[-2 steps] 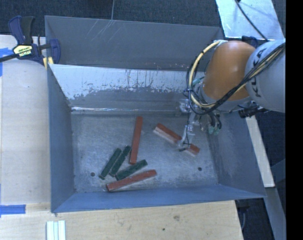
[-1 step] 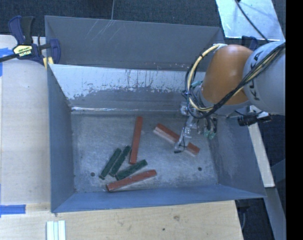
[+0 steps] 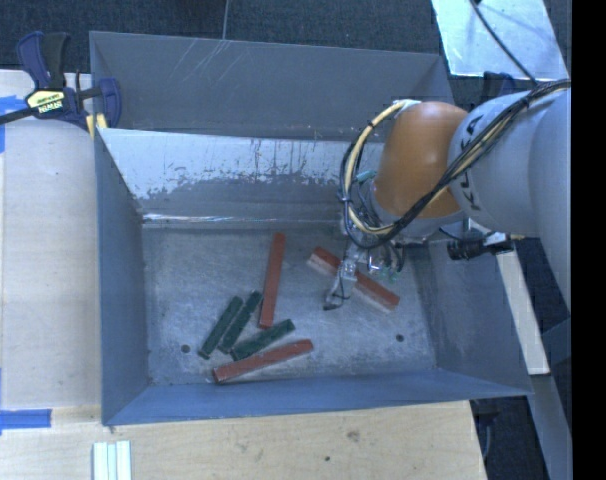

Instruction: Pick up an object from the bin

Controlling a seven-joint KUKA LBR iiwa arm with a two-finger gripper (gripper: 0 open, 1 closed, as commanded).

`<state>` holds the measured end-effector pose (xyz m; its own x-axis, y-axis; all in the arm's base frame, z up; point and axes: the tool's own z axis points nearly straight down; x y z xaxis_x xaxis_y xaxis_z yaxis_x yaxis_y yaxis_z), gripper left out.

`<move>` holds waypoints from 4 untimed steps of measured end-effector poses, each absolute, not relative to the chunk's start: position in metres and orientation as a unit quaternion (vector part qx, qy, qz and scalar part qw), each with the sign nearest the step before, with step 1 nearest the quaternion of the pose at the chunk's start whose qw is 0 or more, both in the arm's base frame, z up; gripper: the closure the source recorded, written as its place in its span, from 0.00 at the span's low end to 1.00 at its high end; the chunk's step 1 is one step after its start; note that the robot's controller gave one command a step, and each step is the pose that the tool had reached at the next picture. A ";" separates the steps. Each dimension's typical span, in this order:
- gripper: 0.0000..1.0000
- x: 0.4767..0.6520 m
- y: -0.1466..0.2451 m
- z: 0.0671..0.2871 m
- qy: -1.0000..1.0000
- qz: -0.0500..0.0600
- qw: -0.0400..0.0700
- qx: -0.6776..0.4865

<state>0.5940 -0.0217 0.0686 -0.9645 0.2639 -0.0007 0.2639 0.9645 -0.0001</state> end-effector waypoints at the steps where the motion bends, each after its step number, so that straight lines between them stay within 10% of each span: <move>1: 1.00 0.588 -0.020 0.072 0.991 0.000 0.002 0.133; 4: 1.00 0.586 -0.020 0.086 0.991 0.000 -0.002 0.133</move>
Offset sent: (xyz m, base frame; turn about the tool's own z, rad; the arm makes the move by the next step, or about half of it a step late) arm 0.0000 0.0000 0.0000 0.0000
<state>0.5856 -0.0203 0.0860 -0.9645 0.2642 0.0042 0.2642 0.9645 -0.0007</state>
